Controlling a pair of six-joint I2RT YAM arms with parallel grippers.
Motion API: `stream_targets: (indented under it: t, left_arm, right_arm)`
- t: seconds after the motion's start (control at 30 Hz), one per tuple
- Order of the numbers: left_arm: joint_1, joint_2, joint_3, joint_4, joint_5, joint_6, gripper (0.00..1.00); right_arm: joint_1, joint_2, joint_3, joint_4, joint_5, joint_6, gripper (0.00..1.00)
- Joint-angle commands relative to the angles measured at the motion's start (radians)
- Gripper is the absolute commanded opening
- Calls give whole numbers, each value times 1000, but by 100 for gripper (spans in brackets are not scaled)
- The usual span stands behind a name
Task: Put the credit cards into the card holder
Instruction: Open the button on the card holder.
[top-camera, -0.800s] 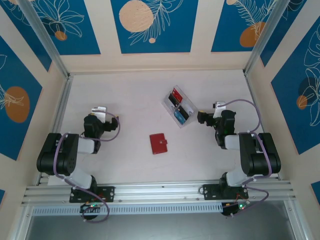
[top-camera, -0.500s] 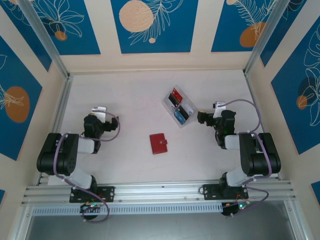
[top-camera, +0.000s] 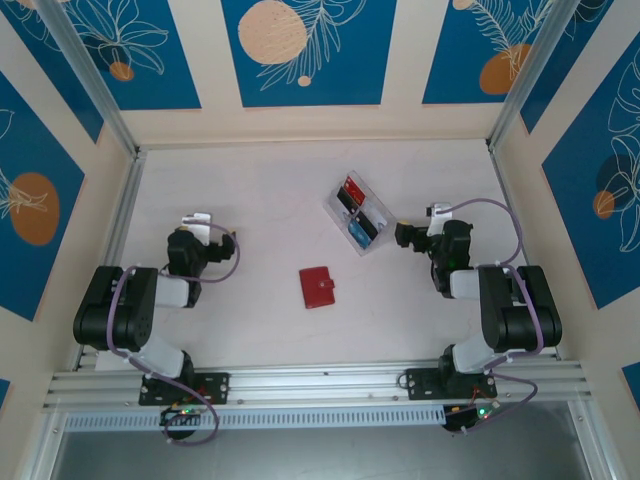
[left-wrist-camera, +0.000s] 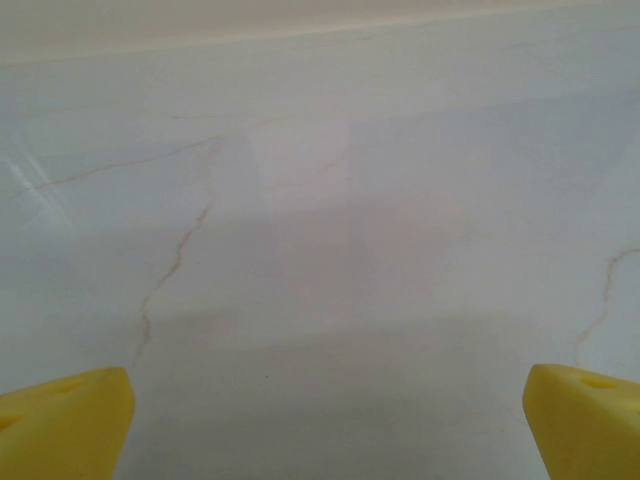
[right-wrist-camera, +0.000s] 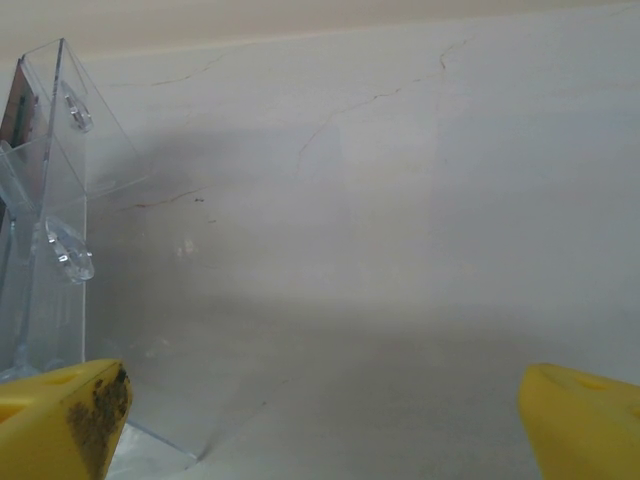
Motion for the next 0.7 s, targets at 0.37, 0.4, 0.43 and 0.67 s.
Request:
stream_targets:
  t: [0.37,0.4,0.43,0.67]
  left_arm:
    - [-21,-225,248,-616,-194,-84,100]
    - [-30,-240,302,-724,-228,-127,100]
    - [-37,-243,340,-799,-229,-154,100]
    - [-41,-228,420,-896,71,-443,100]
  right_arm:
    - [-30,-250,48,-297,211,164,99]
    - [-51,-301,101,-431,236,276,99]
    - [-64,-324,139,-527,255,372,99]
    - [-140,-419,315,-873,90,570,99]
